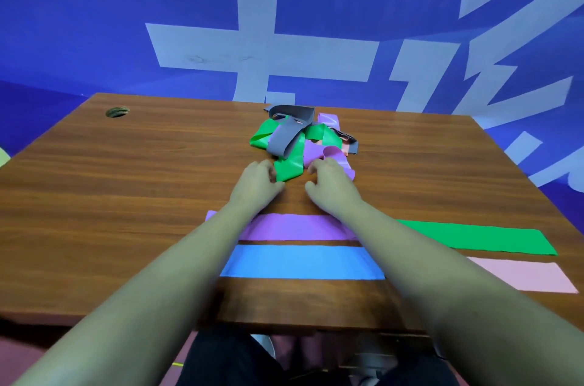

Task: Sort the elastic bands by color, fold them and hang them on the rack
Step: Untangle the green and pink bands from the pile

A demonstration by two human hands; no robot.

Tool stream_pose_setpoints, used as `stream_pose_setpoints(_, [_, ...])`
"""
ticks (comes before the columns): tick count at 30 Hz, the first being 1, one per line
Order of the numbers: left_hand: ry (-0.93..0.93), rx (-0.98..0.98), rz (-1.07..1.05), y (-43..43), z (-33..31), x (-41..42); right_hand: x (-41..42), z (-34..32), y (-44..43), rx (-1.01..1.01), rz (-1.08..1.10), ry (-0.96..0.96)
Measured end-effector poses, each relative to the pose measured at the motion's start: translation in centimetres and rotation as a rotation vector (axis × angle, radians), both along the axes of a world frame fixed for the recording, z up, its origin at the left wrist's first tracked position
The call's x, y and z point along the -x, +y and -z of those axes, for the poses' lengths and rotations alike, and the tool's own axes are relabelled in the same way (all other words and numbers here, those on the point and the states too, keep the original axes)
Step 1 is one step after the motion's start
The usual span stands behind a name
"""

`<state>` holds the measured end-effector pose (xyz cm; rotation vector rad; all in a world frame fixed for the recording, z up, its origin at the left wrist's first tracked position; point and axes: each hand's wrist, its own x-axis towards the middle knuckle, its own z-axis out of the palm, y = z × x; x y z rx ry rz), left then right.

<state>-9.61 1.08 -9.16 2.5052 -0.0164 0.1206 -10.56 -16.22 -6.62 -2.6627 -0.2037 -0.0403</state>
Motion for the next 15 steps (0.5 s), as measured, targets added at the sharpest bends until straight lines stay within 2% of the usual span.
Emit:
stream_pose_setpoints(7, [-0.136,-0.116,0.112,0.0,1.7,-3.8,-3.9,2.9,0.6,-0.044,-0.038,0.033])
stream_pose_setpoints(11, [-0.186,0.187,0.101,-0.1,-1.4,-3.6,-4.5,2.4,0.1,-0.172,-0.053,-0.050])
stream_pose_setpoints(15, [-0.213,0.445,0.110,0.2,-6.7,-2.8,-4.6,-2.0,0.7,-0.498,-0.024,-0.163])
